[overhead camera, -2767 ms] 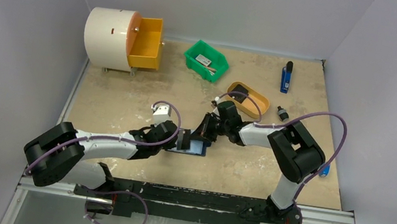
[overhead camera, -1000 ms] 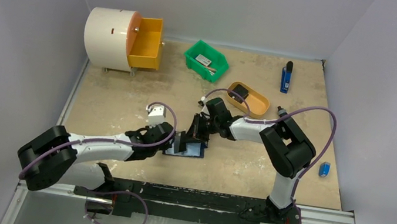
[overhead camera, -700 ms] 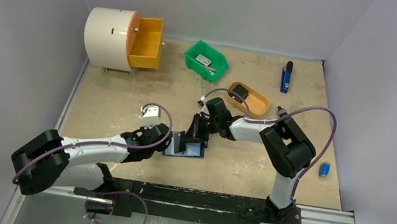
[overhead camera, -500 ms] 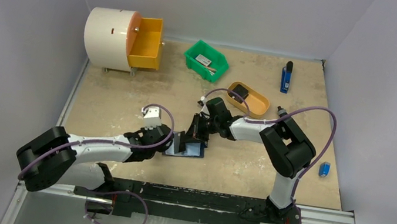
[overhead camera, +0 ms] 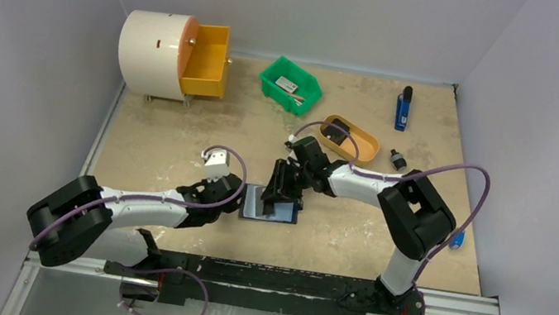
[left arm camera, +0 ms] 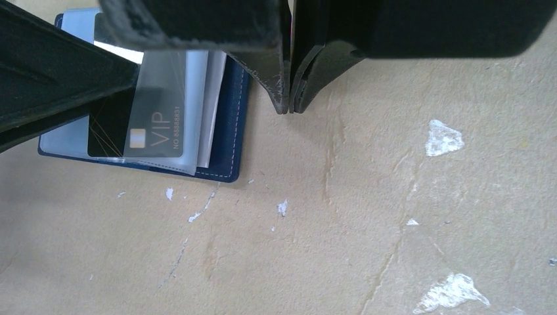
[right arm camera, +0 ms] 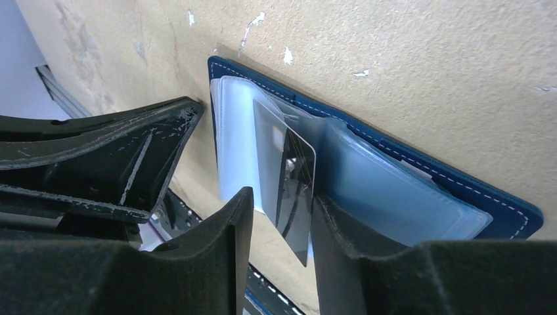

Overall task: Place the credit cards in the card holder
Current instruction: Insert the credit card into the card holder, then pick up the credit card from the storage box.

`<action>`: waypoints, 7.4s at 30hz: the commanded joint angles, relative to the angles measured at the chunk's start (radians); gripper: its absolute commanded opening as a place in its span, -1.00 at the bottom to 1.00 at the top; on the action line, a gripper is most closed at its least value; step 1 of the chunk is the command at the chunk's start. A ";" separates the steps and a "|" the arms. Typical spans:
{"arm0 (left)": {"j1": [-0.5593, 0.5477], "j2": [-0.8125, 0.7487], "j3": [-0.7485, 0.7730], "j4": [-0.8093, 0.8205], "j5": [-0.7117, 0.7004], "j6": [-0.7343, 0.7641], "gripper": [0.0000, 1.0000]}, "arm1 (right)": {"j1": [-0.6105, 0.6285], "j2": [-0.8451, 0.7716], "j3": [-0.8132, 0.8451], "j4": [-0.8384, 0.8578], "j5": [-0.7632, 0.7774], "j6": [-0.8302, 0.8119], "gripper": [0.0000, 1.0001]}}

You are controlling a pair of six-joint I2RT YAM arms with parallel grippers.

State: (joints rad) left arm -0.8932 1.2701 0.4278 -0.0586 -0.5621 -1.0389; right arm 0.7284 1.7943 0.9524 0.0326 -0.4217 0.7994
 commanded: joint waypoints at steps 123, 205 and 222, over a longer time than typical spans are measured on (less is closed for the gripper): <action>-0.003 -0.003 -0.058 0.183 0.112 -0.018 -1.00 | 0.092 -0.124 0.012 -0.151 0.198 0.024 -0.23; -0.005 -0.303 0.152 -0.117 0.086 0.129 0.09 | -0.043 -0.644 -0.103 -0.268 0.491 -0.193 0.02; -0.006 -0.293 0.113 0.091 0.133 0.142 0.41 | -0.488 -0.516 -0.139 0.097 0.430 0.045 -0.06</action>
State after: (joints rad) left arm -0.8936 1.0531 0.5434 0.0135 -0.3702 -0.9188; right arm 0.3180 1.1801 0.7071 0.0067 -0.0181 0.7597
